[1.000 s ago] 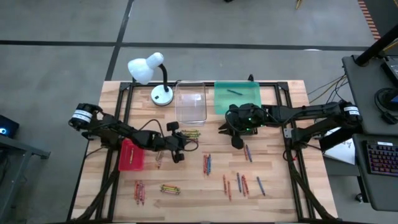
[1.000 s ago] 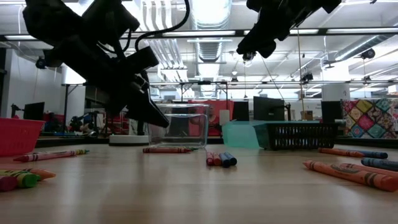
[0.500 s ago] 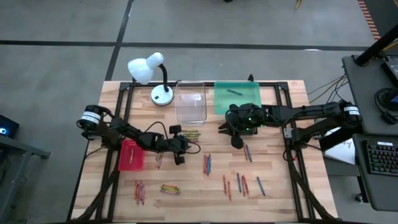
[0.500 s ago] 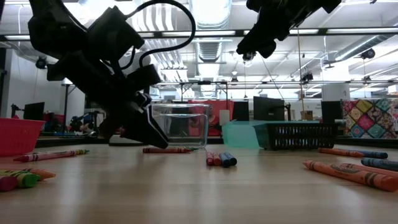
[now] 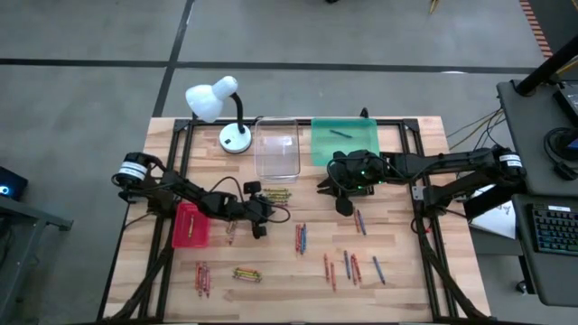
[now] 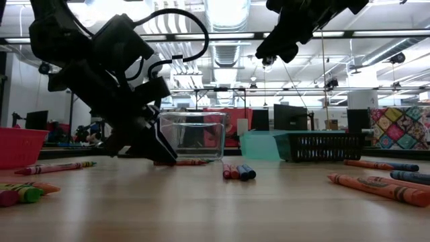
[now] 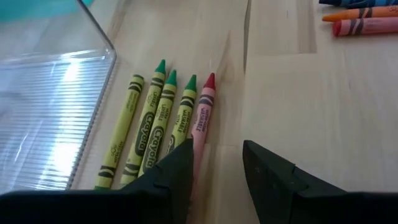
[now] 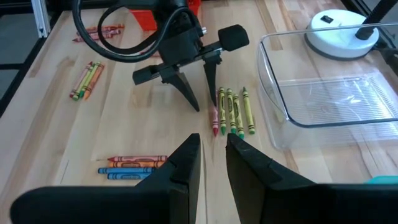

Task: Sort crayons
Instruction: Put the red crayon into the black bin

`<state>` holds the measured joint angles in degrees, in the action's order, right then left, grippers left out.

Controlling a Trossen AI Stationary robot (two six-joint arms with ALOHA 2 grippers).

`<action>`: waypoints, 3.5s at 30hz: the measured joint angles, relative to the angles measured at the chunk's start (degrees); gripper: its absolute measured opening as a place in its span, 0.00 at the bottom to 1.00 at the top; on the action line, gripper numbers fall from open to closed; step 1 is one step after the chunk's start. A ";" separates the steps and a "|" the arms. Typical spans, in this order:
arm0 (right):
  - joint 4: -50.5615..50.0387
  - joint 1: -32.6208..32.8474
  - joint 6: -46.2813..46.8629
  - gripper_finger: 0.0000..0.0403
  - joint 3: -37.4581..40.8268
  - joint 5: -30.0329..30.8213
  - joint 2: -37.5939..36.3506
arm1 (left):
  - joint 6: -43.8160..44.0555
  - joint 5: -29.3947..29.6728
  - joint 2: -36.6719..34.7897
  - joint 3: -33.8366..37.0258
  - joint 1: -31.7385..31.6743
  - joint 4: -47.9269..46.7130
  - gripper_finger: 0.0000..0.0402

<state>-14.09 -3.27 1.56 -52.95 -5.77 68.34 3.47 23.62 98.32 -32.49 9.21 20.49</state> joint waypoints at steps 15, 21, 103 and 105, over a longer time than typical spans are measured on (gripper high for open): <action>-0.09 0.00 1.01 0.17 0.02 -0.01 0.00 | 1.20 -3.65 -0.06 -0.49 0.90 -0.24 0.31; -0.11 0.00 1.05 0.17 0.02 -0.03 0.02 | 0.35 -3.72 -0.63 -0.53 0.87 -0.52 0.31; 48.18 2.87 -6.39 0.17 12.09 -0.51 8.30 | -13.37 -6.21 -30.47 0.55 -1.69 3.12 0.00; 53.19 3.74 -7.88 0.17 12.09 -0.61 10.02 | -11.47 -6.17 -32.39 1.54 -1.51 6.97 0.00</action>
<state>39.10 0.47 -6.32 -40.86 -6.39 78.36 -8.00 17.44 65.94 -30.95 7.70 27.46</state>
